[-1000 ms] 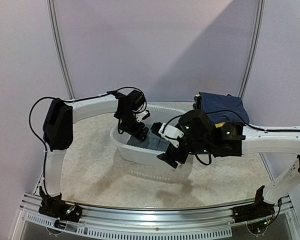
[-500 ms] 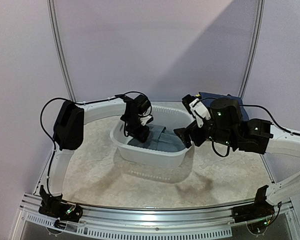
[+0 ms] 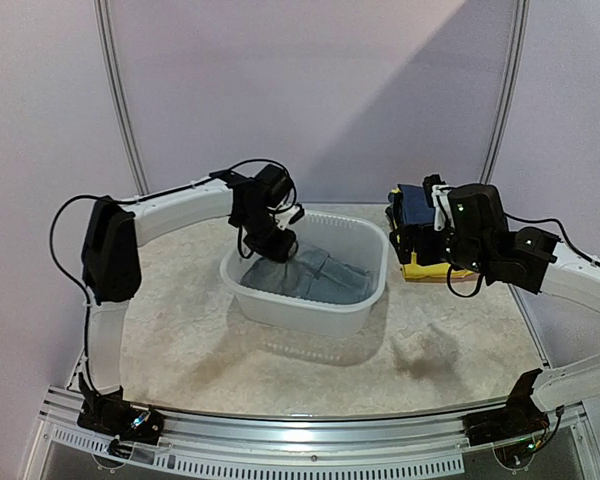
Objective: Fold and stack the mixed laundry pile
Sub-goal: Pick up the crumpled shirt from the bin, then pass from the left arm to the right
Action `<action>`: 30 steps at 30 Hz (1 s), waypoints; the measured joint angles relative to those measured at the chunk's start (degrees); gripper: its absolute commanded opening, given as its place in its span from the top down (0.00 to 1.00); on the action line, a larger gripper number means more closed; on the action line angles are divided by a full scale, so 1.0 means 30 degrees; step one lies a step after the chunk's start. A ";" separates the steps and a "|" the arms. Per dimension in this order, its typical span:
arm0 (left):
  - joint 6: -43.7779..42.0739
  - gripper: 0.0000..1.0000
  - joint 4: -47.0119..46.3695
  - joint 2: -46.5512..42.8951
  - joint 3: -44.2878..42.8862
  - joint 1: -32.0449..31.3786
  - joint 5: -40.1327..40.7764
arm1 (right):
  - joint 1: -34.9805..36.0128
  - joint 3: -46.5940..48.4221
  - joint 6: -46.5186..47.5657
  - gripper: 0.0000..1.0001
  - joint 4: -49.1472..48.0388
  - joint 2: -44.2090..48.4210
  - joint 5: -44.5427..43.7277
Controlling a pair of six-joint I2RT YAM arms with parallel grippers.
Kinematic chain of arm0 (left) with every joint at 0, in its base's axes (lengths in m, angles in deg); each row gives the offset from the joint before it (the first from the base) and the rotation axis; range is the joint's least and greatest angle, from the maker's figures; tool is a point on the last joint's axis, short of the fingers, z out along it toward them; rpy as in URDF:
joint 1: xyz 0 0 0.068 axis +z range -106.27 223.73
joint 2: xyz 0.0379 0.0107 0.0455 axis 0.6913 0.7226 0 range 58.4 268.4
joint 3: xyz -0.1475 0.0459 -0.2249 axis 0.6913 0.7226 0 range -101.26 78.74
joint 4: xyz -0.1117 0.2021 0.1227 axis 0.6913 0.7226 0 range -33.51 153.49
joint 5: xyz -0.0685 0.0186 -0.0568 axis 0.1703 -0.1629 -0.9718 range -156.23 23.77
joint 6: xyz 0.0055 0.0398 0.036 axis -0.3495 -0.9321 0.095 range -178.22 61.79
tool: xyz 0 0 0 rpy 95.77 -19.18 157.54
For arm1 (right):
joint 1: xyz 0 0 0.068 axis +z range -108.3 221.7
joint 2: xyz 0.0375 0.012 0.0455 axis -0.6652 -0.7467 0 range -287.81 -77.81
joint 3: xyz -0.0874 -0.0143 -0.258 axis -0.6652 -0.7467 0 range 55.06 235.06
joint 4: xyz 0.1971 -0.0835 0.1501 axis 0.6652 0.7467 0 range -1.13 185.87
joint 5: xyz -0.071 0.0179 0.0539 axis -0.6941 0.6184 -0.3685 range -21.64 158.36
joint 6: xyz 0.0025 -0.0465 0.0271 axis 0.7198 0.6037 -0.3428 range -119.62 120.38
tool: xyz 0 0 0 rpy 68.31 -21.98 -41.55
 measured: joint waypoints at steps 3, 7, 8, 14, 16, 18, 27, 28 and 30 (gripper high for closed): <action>0.0102 1.00 -0.0576 -0.2368 0.0554 -0.0109 0.0051 | -0.0823 -0.0350 -0.1348 0.01 0.0138 -0.0015 0.1151; 0.0197 1.00 -0.1392 -0.5333 0.1173 -0.0219 0.0211 | -0.1195 -0.0452 -0.2484 0.01 0.0204 -0.0576 0.2441; 0.0240 1.00 -0.1537 -0.5982 0.1341 -0.0233 0.0284 | -0.1209 -0.0452 -0.2725 0.01 0.0204 -0.0860 0.2783; 0.0466 1.00 -0.3024 -0.8969 0.3679 -0.0291 0.0342 | -0.1209 -0.0444 -0.3723 0.01 0.0197 -0.3089 0.4058; 0.0539 1.00 -0.3570 -1.0579 0.4889 -0.0357 0.0146 | -0.1217 -0.0444 -0.3978 0.01 0.0182 -0.3701 0.4313; 0.0583 1.00 -0.3978 -1.1723 0.5756 -0.0401 -0.0262 | -0.1217 -0.0444 -0.4175 0.02 0.0146 -0.4226 0.4546; 0.0576 1.00 -0.7060 -1.4484 0.7424 -0.0699 -0.1792 | -0.1224 -0.0678 -0.3985 0.10 -0.2266 -0.4721 0.7577; 0.0605 1.00 -0.7308 -1.4506 0.7446 -0.0714 -0.1800 | -0.1224 -0.0816 -0.3847 0.12 -0.2710 -0.4437 0.8043; 0.0750 1.00 -0.7621 -1.4506 0.7453 -0.0721 -0.1800 | -0.1224 -0.1275 -0.3490 0.15 -0.3752 -0.3563 0.9005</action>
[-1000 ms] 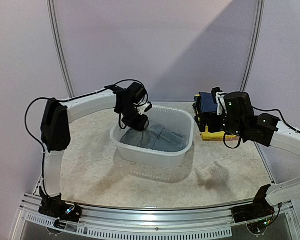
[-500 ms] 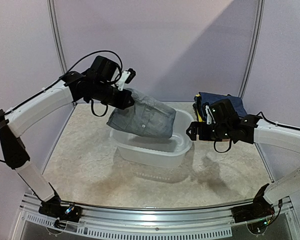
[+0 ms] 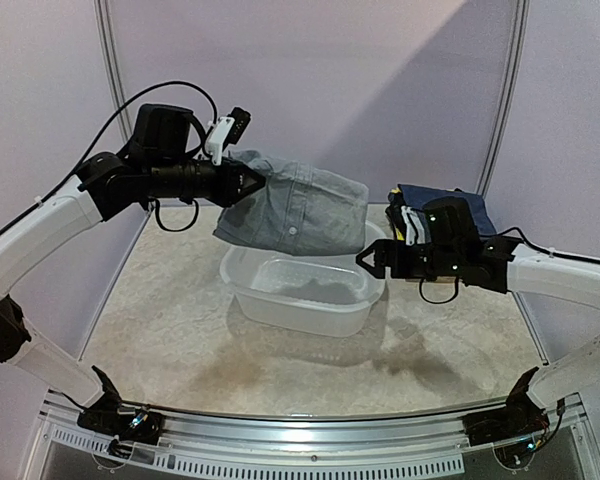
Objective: Fold and stack the mixed laundry pile
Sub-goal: Pass from the left arm to the right
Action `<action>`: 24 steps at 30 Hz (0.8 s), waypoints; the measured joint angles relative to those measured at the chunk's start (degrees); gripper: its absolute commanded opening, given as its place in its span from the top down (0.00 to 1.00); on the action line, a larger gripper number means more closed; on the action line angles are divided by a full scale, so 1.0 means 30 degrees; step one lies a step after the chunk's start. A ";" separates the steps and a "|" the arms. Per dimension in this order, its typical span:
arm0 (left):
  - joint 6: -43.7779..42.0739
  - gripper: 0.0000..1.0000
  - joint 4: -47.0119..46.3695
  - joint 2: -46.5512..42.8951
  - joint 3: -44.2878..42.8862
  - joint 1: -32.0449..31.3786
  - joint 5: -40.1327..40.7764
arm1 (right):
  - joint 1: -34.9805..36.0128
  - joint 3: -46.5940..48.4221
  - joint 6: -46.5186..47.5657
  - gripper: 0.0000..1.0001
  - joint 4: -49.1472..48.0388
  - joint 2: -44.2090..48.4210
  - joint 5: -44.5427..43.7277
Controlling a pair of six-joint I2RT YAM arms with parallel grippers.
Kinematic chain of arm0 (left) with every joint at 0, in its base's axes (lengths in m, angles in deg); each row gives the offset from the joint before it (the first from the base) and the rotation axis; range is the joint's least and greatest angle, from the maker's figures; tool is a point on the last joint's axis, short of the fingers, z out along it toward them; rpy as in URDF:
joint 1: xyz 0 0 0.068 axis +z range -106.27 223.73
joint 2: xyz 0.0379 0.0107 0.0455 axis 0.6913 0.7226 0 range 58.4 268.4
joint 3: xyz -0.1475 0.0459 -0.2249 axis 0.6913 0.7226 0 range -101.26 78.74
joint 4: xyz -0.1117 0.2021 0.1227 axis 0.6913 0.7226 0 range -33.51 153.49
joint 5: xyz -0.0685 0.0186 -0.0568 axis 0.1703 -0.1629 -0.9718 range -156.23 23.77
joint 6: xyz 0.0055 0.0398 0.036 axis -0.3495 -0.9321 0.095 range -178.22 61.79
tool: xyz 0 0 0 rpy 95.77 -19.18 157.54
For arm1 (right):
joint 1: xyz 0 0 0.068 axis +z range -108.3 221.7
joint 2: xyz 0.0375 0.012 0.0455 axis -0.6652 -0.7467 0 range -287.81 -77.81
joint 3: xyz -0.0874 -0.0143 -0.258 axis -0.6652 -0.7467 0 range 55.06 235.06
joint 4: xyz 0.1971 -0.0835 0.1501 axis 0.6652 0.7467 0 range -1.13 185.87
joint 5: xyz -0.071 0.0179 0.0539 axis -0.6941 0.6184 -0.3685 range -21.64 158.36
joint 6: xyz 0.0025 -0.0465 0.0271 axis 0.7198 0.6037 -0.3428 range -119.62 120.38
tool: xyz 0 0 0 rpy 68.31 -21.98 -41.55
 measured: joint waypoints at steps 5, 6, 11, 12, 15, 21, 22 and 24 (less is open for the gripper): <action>0.0699 1.00 -0.0554 0.0000 -0.0007 -0.0007 0.0022 | 0.0000 -0.1020 0.0976 0.23 -0.2266 0.2157 0.2324; 0.0889 1.00 -0.0627 0.0000 -0.0007 0.0000 0.0051 | 0.0000 -0.1137 0.1188 0.23 -0.2725 0.2412 0.2841; 0.2098 1.00 -0.1224 0.0000 -0.0015 0.0000 -0.0146 | 0.0000 -0.1370 0.2200 0.19 -0.4422 0.2667 0.5195; 0.2353 1.00 -0.1362 0.0000 -0.0029 0.0007 -0.0284 | 0.0000 -0.1362 0.2346 0.18 -0.4568 0.2652 0.5333; 0.3067 1.00 -0.1486 0.0000 -0.0175 0.0022 -0.0576 | 0.0000 -0.1362 0.2652 0.11 -0.4962 0.2535 0.5362; 0.5566 1.00 -0.1858 0.0000 -0.0321 0.0546 -0.1027 | 0.0000 -0.1362 0.4029 0.01 -0.6003 0.2208 0.5340; 0.6113 1.00 -0.2047 -0.0015 -0.0306 0.0736 -0.1173 | 0.0000 -0.1362 0.4466 0.01 -0.6251 0.2157 0.5333; 0.7293 1.00 -0.2637 -0.0066 -0.0204 0.1071 -0.1457 | 0.0000 -0.1362 0.5559 0.01 -0.6885 0.1945 0.5275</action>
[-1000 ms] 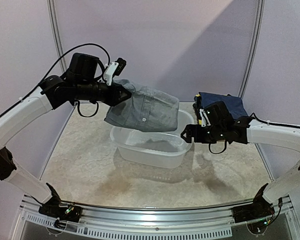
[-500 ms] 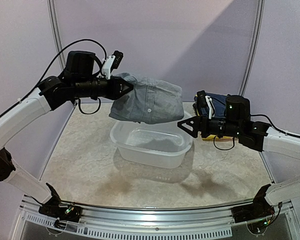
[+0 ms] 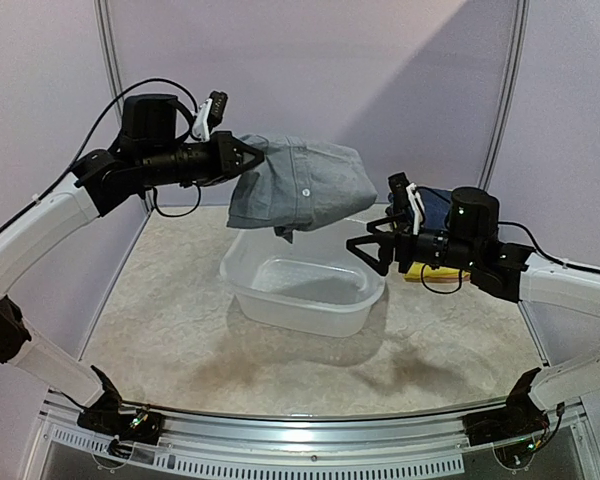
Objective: Fold and stack the mixed laundry pile
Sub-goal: Pass from the left arm to the right
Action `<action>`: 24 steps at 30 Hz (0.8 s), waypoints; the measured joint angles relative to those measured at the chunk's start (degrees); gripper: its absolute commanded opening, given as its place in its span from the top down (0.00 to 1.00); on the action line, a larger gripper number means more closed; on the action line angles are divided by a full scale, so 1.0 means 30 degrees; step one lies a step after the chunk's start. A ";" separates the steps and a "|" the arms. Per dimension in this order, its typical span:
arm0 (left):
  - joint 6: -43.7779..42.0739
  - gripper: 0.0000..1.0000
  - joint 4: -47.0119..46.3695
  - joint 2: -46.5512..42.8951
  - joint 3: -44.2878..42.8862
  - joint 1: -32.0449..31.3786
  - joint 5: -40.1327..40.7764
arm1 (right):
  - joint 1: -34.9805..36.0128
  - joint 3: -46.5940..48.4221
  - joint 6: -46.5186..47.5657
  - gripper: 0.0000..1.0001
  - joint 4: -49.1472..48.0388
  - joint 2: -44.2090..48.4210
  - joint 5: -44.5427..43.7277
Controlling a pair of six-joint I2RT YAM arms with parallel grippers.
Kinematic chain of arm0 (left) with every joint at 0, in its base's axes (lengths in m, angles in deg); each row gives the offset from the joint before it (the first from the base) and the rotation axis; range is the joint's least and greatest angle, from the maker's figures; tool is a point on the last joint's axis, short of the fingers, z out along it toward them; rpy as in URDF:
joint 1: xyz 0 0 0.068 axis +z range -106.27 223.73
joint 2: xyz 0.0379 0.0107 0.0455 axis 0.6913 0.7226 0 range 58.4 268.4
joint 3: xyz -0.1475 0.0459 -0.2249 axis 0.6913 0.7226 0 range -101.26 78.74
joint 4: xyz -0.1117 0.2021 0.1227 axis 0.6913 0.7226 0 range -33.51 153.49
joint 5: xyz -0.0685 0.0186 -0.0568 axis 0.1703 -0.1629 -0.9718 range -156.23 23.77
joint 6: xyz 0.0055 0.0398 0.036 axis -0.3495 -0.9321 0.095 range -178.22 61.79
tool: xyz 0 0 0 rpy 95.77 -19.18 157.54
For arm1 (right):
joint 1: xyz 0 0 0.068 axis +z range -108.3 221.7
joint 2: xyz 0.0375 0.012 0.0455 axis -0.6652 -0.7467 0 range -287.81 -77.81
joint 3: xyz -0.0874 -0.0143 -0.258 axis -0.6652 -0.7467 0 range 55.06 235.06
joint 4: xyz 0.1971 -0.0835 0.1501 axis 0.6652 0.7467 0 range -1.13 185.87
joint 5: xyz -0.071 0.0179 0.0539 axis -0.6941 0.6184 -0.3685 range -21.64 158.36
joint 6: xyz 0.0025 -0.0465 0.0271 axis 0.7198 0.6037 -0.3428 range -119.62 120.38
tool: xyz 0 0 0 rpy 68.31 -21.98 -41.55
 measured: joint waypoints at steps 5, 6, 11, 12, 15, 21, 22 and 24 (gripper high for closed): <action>0.3781 1.00 -0.2550 -0.0605 0.1399 0.0903 -0.1144 | 0.0000 0.0015 0.2193 0.01 -0.1239 -0.1275 -0.0007; 0.4590 1.00 -0.3213 -0.0721 0.1792 0.1115 -0.1348 | 0.0000 0.0066 0.2426 0.01 -0.1348 -0.1581 0.0117; 0.8349 1.00 -0.7315 -0.0998 0.4138 0.1537 -0.1552 | 0.0430 0.0350 0.2492 0.01 -0.2951 -0.2943 0.0911; 0.9049 1.00 -0.8225 -0.0976 0.4641 0.1545 -0.1566 | 0.0685 0.0546 0.2419 0.01 -0.3264 -0.3249 0.0882; 1.0703 1.00 -1.0265 -0.0750 0.5690 0.1552 -0.1552 | 0.1668 0.1428 0.2047 0.04 -0.4299 -0.4401 0.0291; 1.3100 1.00 -1.3865 0.0168 0.6747 0.1552 -0.1479 | 0.3220 0.3111 -0.0146 0.07 -0.6521 -0.6841 -0.2295; 1.3427 1.00 -1.4375 0.0328 0.6863 0.1552 -0.1472 | 0.3439 0.3279 -0.0503 0.09 -0.6878 -0.7176 -0.3067; 1.3967 1.00 -1.5256 0.0670 0.7038 0.1552 -0.1472 | 0.3738 0.3585 -0.0991 0.17 -0.7388 -0.7752 -0.4073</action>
